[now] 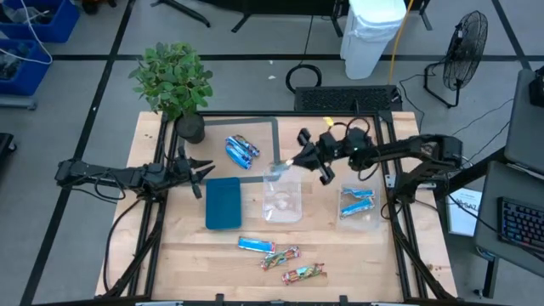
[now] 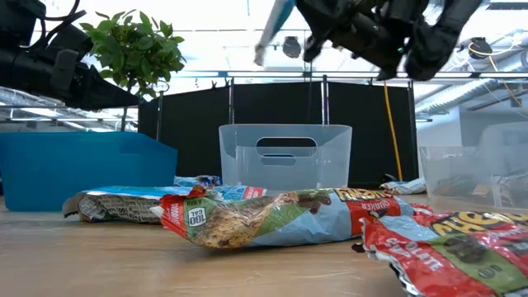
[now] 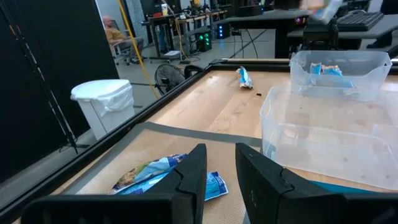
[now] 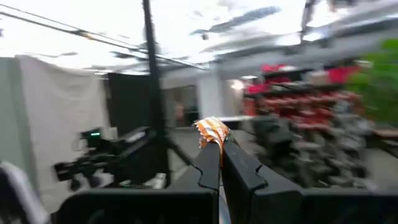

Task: Pick and place Granola Bars by type
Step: Put the yellow granola bar into the right transparent bin

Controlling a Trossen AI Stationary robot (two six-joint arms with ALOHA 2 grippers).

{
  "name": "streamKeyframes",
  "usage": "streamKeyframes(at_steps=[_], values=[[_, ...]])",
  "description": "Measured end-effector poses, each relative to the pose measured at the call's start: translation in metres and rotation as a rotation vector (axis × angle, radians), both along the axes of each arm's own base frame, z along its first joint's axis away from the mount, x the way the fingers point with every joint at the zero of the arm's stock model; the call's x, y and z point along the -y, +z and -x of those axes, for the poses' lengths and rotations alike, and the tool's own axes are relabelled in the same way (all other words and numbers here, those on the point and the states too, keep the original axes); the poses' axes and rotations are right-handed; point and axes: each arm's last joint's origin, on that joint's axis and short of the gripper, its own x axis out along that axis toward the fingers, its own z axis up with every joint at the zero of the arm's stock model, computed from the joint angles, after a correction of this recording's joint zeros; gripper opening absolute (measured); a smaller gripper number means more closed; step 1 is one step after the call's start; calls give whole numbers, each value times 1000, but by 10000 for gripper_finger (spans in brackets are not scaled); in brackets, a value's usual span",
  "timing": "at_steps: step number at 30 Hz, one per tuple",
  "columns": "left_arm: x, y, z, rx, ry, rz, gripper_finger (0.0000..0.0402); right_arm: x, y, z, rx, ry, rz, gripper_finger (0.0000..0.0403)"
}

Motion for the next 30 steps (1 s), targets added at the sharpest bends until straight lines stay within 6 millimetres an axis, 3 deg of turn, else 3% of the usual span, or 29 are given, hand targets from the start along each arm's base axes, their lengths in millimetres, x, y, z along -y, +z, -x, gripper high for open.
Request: streamKeyframes(at_steps=[6, 11, 18, 22, 30], values=[[0, 0, 0, 0, 0, 0, 93, -4, 13, 41, -165, -308, 31, 0], [0, 0, 0, 0, 0, 0, 93, -25, 31, 77, -275, -564, 117, 0], [0, 0, 0, 0, 0, 0, 93, -46, 45, 124, -335, -774, 144, 0], [0, 0, 0, 0, 0, 0, 93, -52, 44, 138, -349, -815, 160, 0], [0, 0, 0, 0, 0, 0, 93, -57, 13, 159, -253, -796, 147, 0]])
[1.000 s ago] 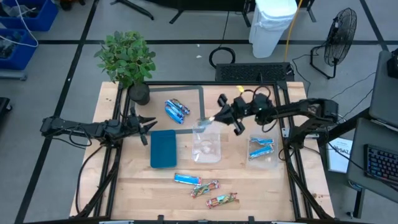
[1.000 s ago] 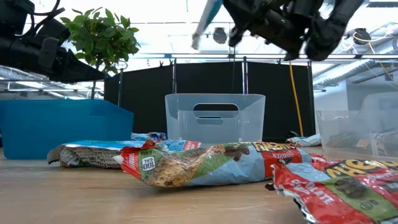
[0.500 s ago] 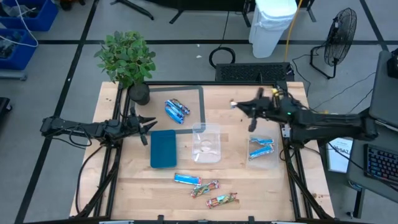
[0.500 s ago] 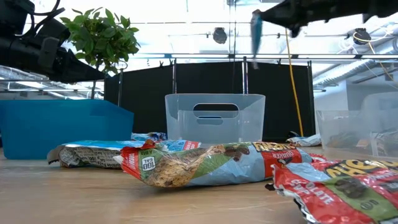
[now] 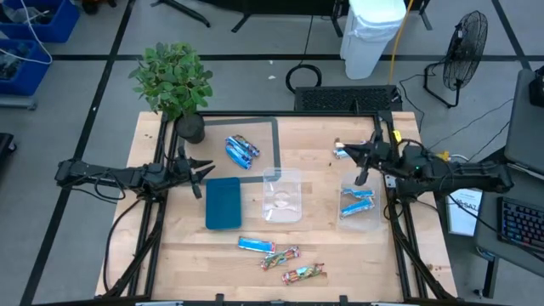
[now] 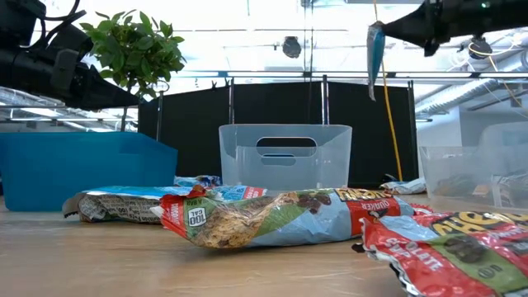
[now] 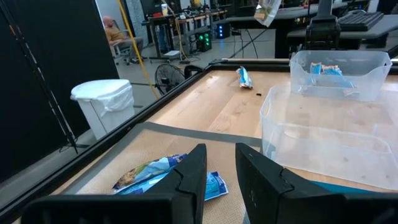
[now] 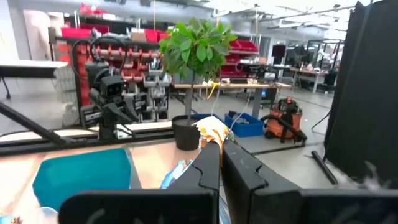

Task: Pick and place Granola Bars by type
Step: Put the yellow granola bar into the right transparent bin

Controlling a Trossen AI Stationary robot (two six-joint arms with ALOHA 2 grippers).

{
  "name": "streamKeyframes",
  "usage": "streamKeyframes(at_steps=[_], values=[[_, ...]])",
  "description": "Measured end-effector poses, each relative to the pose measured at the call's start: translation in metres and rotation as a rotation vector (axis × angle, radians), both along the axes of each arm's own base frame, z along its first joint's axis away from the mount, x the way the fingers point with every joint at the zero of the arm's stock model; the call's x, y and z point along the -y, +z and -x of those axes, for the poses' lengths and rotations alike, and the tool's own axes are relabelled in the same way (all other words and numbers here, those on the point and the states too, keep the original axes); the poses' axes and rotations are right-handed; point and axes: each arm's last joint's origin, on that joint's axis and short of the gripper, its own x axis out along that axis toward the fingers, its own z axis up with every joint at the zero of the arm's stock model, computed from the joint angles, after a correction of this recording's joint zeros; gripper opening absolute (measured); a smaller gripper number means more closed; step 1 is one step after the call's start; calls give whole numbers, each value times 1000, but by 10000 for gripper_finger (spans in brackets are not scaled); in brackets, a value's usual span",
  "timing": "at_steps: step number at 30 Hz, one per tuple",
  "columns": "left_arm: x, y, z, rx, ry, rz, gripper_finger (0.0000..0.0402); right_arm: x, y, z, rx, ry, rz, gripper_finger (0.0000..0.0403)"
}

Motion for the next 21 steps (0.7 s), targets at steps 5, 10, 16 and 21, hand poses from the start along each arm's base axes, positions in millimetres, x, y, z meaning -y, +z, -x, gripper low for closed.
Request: streamKeyframes(at_steps=[5, 10, 16, 21], values=[[0, 0, 0, 0, 0, 0, 93, 0, -10, 11, 51, 1, -8, 0], [0, 0, 0, 0, 0, 0, 93, -1, -26, 16, 112, 7, -28, 0], [0, 0, 0, 0, 0, 0, 93, -3, -37, 20, 202, 83, -40, 0], [0, 0, 0, 0, 0, 0, 93, -4, -35, 23, 243, 148, -109, 0]])
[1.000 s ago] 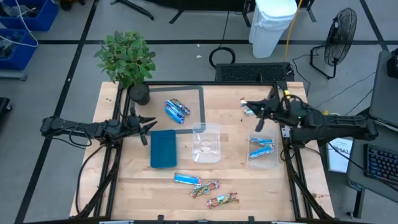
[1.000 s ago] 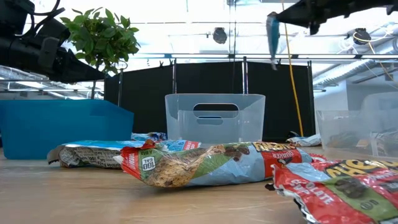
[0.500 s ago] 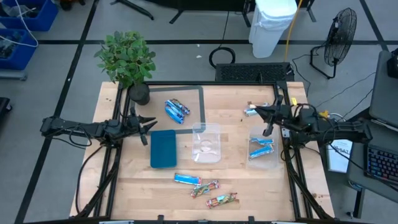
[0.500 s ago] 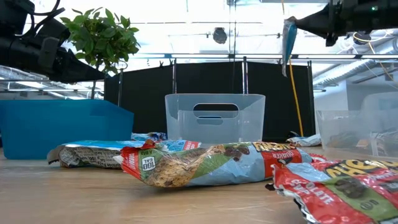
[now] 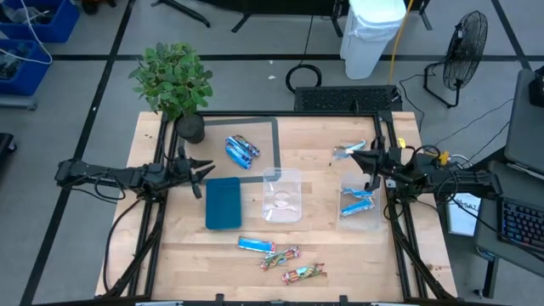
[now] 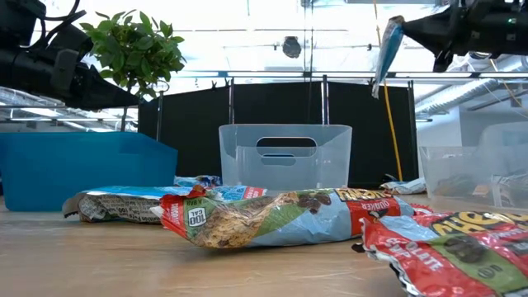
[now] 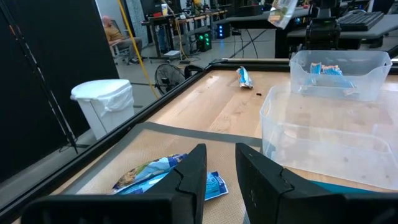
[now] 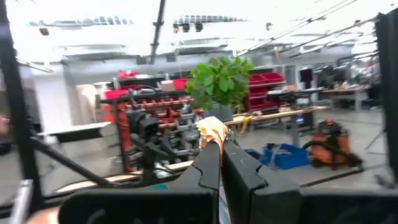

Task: Pick and place Granola Bars by type
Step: Put the yellow granola bar into the right transparent bin

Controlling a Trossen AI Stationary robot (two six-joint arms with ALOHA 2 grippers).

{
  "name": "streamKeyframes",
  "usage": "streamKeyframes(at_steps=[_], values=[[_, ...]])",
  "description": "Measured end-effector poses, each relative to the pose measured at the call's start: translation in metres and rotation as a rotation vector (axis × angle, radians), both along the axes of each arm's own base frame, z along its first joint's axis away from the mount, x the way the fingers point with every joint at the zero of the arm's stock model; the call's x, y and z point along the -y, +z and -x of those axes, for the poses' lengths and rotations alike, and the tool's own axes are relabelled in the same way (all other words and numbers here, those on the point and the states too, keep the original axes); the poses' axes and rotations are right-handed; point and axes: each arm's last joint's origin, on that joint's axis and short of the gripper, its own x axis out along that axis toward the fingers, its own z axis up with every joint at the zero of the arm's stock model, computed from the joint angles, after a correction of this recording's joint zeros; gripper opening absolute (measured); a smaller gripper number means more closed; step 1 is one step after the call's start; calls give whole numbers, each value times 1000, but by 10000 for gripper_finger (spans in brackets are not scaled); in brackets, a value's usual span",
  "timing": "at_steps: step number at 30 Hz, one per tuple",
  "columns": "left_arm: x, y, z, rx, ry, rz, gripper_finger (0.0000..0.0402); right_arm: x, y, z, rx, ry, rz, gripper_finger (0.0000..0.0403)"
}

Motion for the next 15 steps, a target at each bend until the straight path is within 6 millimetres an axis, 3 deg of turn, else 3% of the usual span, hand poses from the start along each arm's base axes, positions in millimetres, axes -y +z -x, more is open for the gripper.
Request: streamKeyframes(at_steps=[4, 15], values=[[0, 0, 0, 0, 0, 0, 93, -1, 6, 2, 6, 52, -43, 0], [0, 0, 0, 0, 0, 0, 93, -1, 34, 22, -257, 39, -326, 0]])
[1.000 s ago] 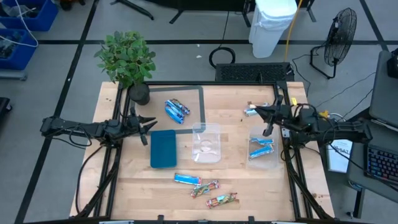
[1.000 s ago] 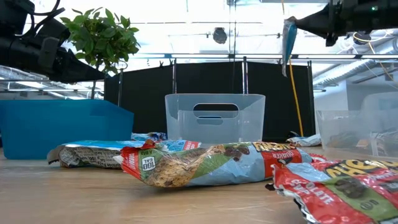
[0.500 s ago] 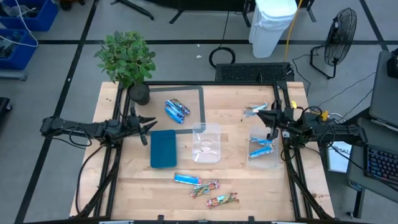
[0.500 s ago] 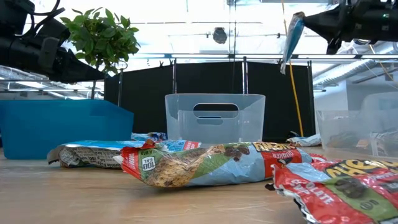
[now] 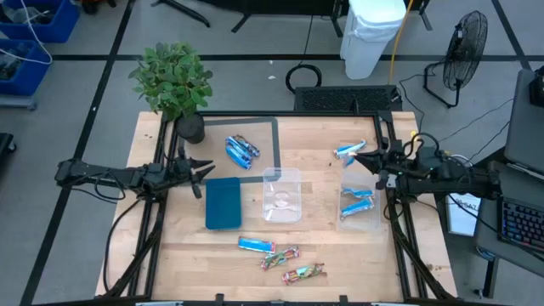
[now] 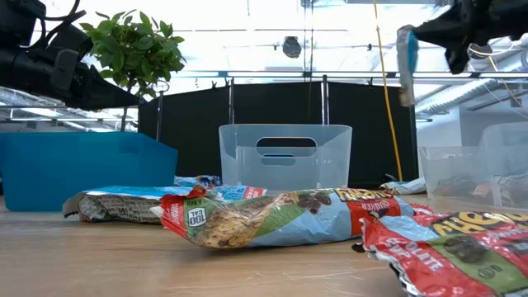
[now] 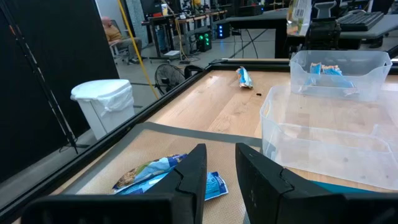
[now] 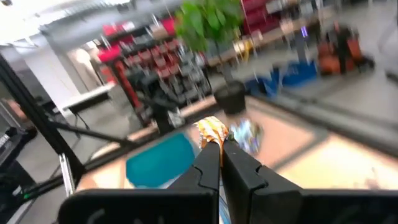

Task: Pick and place Granola Bars by type
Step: Put the yellow granola bar into the right transparent bin

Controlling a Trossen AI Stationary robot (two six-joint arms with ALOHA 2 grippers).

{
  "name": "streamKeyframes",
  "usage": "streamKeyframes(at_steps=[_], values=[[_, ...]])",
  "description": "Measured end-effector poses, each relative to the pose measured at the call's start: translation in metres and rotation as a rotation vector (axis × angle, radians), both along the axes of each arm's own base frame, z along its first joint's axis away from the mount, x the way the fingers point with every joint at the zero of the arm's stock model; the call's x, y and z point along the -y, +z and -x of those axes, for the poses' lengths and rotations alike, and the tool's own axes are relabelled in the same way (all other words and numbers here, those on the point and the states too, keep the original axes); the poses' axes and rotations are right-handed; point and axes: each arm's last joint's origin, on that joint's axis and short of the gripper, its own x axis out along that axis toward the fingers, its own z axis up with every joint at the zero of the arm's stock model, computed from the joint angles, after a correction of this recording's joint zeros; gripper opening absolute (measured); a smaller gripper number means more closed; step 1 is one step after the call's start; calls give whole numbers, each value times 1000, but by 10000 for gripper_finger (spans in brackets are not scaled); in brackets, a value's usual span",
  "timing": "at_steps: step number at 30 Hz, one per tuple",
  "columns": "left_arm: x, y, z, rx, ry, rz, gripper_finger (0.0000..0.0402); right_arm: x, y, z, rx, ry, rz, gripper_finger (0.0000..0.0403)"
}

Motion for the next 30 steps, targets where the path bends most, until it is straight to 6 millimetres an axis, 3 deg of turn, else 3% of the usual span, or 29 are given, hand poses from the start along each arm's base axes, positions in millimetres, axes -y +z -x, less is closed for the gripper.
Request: streamKeyframes(at_steps=[7, 20, 30], values=[[0, 0, 0, 0, 0, 0, 93, -1, 6, 13, -202, -11, -176, 0], [0, 0, 0, 0, 0, 0, 93, -7, -12, -17, -471, 148, -394, 0], [0, 0, 0, 0, 0, 0, 93, -7, -27, -30, -652, 130, -436, 0]])
